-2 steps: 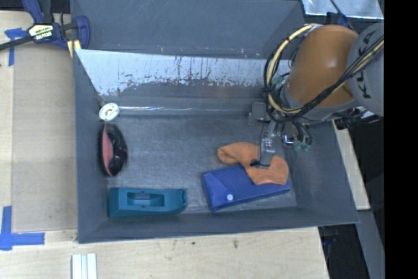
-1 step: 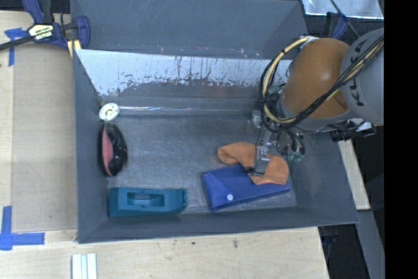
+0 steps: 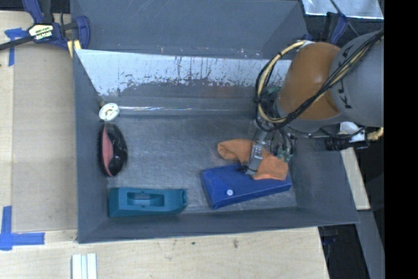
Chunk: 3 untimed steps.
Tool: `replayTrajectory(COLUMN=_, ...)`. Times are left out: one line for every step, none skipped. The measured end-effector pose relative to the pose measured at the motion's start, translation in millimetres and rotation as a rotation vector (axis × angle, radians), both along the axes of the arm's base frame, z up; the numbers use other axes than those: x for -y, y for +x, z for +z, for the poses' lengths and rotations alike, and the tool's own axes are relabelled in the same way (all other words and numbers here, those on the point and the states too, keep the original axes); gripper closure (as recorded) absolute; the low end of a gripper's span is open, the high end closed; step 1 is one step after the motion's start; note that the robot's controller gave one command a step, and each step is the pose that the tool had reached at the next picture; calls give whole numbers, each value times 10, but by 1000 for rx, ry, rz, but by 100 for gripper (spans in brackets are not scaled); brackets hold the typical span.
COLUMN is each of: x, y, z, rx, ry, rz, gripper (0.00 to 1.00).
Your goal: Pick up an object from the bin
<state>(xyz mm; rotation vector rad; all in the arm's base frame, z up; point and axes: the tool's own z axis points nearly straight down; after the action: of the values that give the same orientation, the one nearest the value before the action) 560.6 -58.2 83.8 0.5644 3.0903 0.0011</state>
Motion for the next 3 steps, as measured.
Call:
replayTrajectory(x=50, y=-112, z=-111, rx=3, ry=0, rz=37, gripper=100)
replayTrajectory(x=50, y=-112, z=-111, rx=3, ry=0, rz=37, gripper=100)
replayTrajectory(x=50, y=-123, z=-70, rx=2, ry=0, rz=37, gripper=100)
